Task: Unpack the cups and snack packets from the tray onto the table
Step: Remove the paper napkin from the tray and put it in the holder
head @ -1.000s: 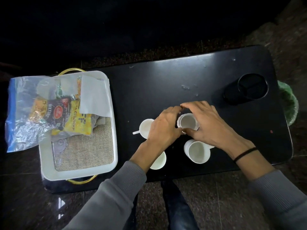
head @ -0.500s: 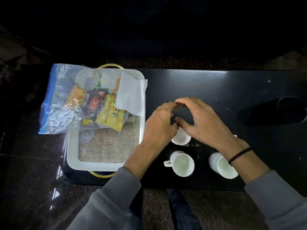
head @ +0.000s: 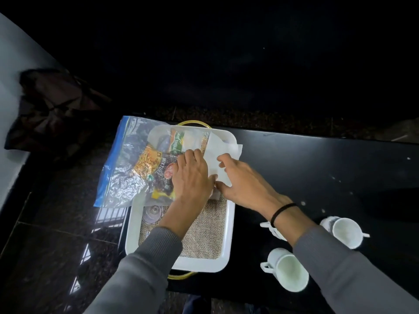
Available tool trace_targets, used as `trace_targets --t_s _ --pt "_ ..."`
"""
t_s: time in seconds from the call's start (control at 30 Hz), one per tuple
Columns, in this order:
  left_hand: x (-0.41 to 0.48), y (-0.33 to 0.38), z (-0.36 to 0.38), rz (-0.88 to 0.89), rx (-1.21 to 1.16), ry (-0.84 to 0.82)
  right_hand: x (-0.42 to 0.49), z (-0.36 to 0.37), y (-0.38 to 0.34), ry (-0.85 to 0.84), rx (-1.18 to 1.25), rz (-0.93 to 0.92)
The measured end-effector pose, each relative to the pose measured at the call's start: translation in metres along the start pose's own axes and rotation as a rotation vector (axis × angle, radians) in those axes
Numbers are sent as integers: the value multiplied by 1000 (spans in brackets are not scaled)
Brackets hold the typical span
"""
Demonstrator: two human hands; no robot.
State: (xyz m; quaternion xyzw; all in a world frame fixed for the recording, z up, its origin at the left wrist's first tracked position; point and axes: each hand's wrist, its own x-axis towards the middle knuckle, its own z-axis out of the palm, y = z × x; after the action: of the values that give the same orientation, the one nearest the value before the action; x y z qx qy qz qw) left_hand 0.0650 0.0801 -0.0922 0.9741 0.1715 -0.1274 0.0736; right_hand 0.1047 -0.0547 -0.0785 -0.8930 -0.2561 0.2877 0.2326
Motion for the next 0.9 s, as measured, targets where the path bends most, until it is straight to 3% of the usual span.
trace_targets --t_s 0.1,0.27,0.47,0.63,0.8,0.9 --pt "9 -4 1 -2 -1 -36 5 5 -3 0 0 53" --pt "19 -2 3 -62 -228 -129 5 7 1 31 12 96" --pt "18 8 14 -129 -366 -85 5 6 6 34 2 132" --pt "15 3 19 -86 -361 -81 0 5 15 61 41 155" --pt "7 -9 13 -96 -740 -20 -7 3 22 139 66 170" --pt "2 -22 1 -98 -828 67 -8 -1 24 185 82 164"
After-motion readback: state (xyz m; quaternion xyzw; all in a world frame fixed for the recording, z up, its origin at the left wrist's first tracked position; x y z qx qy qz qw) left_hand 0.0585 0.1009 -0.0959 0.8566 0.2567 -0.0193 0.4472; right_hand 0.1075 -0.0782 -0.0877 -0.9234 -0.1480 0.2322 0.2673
